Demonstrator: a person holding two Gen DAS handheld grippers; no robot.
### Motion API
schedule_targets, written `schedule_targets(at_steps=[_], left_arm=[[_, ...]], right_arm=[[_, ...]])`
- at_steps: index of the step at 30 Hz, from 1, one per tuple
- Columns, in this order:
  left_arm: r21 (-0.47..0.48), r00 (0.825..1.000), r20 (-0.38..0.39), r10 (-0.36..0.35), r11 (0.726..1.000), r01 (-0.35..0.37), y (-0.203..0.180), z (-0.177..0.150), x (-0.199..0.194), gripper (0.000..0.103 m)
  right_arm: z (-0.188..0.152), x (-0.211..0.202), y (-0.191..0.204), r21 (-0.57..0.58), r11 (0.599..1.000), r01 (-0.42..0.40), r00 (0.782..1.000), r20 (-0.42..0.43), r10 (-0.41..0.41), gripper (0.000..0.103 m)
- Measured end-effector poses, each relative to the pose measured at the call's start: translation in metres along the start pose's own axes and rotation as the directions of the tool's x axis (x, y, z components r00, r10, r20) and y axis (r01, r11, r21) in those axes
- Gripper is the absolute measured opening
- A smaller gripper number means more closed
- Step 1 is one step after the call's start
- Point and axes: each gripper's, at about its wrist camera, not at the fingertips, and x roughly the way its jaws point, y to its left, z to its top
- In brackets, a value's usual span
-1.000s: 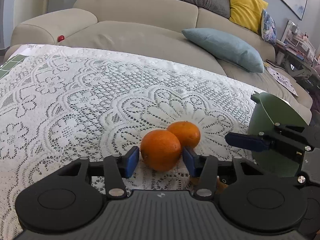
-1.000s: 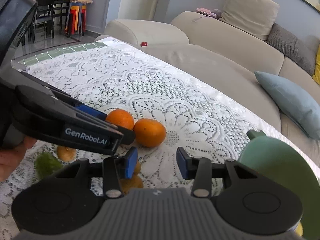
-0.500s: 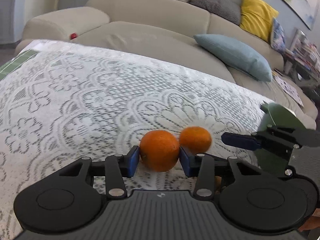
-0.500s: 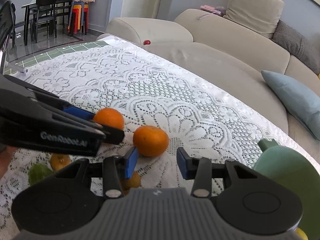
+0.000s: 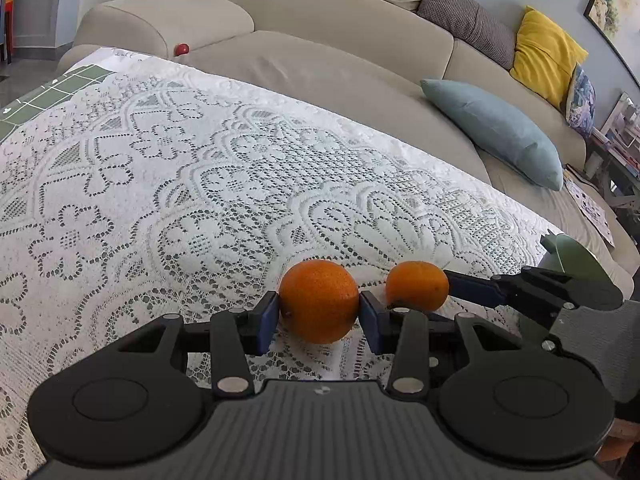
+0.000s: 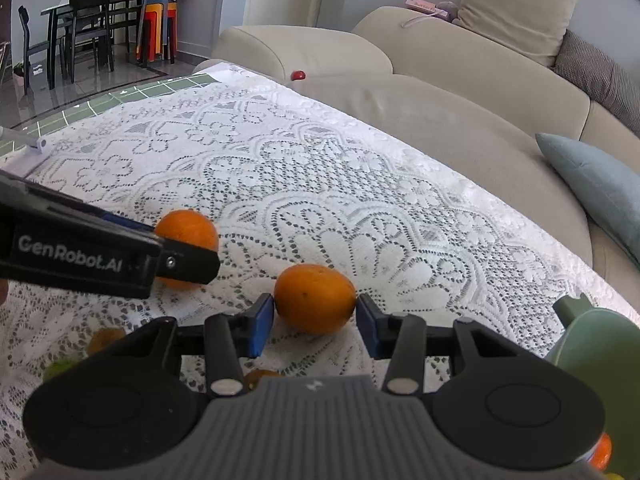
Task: Organize fruits
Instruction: 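Grasp a mandarin with the left gripper while the right gripper grasps the other mandarin, then carry both mandarins into the green colander and open both grippers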
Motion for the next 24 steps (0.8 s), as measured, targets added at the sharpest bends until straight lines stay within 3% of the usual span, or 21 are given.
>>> schedule_targets(at_steps=[13,24], left_arm=[[-0.008,1.0,-0.011,-0.015,1.0,0.015,0.0,-0.003,0.003,0.051],[0.015,1.0,0.018,-0.008,1.0,0.008,-0.007,-0.004,-0.012,0.049]], right_arm=[[-0.001,0.002,-0.004,0.058,0.998,-0.024,1.0,-0.002,0.024,0.043],[0.004,-0.031,0.007,-0.029,1.0,0.007,0.999,0.036,-0.006,0.042]])
